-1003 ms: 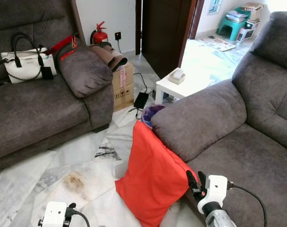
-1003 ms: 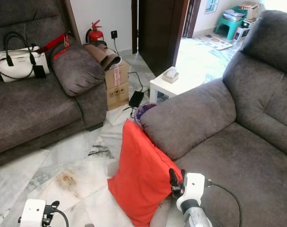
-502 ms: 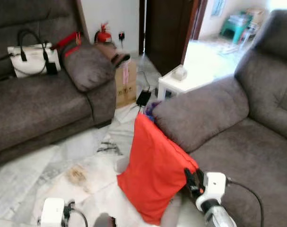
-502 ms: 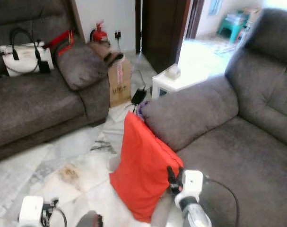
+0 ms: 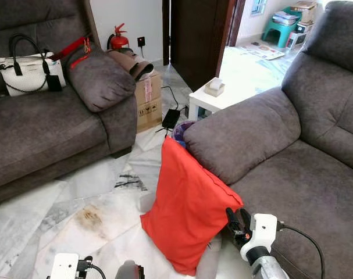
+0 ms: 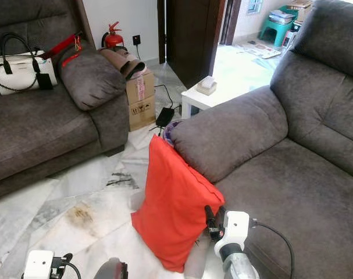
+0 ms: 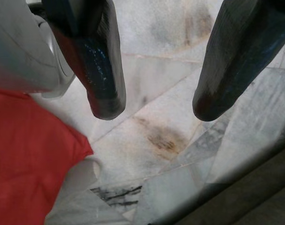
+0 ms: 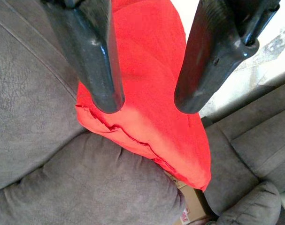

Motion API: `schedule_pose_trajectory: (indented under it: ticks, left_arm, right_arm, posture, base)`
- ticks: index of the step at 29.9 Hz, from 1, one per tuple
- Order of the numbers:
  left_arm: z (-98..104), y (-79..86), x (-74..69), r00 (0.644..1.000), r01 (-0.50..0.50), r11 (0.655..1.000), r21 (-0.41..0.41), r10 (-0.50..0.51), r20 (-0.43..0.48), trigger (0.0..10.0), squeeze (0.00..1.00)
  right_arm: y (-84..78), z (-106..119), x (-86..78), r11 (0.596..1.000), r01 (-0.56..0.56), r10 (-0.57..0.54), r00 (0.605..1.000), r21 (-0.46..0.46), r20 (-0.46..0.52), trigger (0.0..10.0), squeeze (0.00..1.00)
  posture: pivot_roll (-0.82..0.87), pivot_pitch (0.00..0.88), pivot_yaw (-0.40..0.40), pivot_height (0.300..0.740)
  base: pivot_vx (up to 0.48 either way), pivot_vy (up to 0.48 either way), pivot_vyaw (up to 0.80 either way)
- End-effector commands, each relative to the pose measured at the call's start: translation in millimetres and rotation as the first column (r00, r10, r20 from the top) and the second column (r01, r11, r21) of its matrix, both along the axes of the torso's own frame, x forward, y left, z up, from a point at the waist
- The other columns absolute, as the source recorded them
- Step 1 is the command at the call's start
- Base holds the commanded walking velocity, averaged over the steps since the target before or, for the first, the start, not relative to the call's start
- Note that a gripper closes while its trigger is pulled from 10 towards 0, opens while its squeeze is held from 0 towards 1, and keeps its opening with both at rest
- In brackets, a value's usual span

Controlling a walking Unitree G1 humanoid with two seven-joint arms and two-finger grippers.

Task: Move the pillow to the sofa from floor

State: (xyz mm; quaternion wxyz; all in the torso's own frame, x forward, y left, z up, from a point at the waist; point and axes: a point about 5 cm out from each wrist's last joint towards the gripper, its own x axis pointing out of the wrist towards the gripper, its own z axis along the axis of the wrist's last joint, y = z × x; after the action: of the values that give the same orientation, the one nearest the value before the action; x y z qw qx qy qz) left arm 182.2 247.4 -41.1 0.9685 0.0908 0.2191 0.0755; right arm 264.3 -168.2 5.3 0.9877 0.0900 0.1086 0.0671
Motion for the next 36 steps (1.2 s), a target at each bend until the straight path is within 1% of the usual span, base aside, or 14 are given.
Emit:
schedule_pose_trajectory:
  ticks: [1,15,19,26,27,28,31,35,36]
  left_arm:
    - [-2.4,3.5,-4.9,1.000,-0.018,1.000,-0.008,0.017,-0.012,10.0,0.00]
    - [-0.1,1.6,-2.3,1.000,-0.002,1.000,-0.007,0.002,0.013,10.0,0.00]
    - [0.9,-1.6,-0.9,1.000,0.018,1.000,-0.005,-0.018,0.021,10.0,0.00]
    - [-2.8,1.1,-4.3,1.000,0.011,1.000,-0.009,-0.011,-0.007,10.0,0.00]
    - [-3.5,1.6,-4.9,1.000,0.009,1.000,-0.009,-0.009,-0.013,10.0,0.00]
    - [-3.9,2.0,-5.5,1.000,0.006,1.000,-0.008,-0.006,-0.016,10.0,0.00]
    - [-6.0,4.2,-7.7,0.999,-0.004,1.000,-0.003,0.004,-0.036,10.0,0.00]
    - [-6.6,6.7,-9.1,0.999,-0.008,1.000,-0.001,0.008,-0.044,10.0,0.00]
    - [-6.7,8.3,-10.4,0.999,-0.011,1.000,0.002,0.011,-0.046,10.0,0.00]
  right_arm:
    - [-0.7,0.3,0.1,1.000,0.011,-0.011,1.000,0.011,0.001,10.0,0.00]
    - [-5.7,0.8,1.3,0.999,0.035,-0.035,0.999,-0.002,0.002,10.0,0.00]
    - [-9.1,0.6,2.5,0.998,0.057,-0.057,0.998,-0.016,-0.003,10.0,0.00]
    - [-12.3,0.3,4.9,0.996,0.084,-0.085,0.996,-0.018,-0.015,10.0,0.00]
    - [-12.3,0.4,5.1,0.997,0.083,-0.083,0.996,-0.004,-0.013,10.0,0.13]
    - [-12.6,0.1,5.1,0.997,0.083,-0.083,0.996,0.005,-0.013,10.0,1.00]
    - [-16.3,-3.8,5.3,0.995,0.086,-0.088,0.995,-0.050,-0.046,10.0,1.00]
    - [-16.4,-4.0,8.1,0.997,0.074,-0.076,0.995,-0.034,-0.058,10.0,1.00]
    - [-13.5,-3.0,11.2,0.999,0.041,-0.042,0.997,-0.013,-0.058,10.0,1.00]
  posture:
    - [0.09,0.123,0.017,0.645]
    - [0.09,0.125,0.018,0.645]
    - [0.10,0.124,0.018,0.645]
    - [0.10,0.124,0.017,0.645]
    - [0.10,0.124,0.017,0.645]
    - [0.10,0.125,0.016,0.645]
    - [0.10,0.129,0.015,0.645]
    - [0.12,0.145,0.018,0.645]
    - [0.13,0.150,0.020,0.645]
  base:
    - [0.371,0.000,0.00]
    - [0.369,0.000,0.00]
    - [0.000,0.000,0.00]
    - [0.000,0.000,0.00]
    - [0.000,0.000,0.00]
    - [0.000,0.000,0.00]
    - [0.000,0.000,0.00]
    - [0.000,0.000,0.00]
    - [0.000,0.000,0.00]
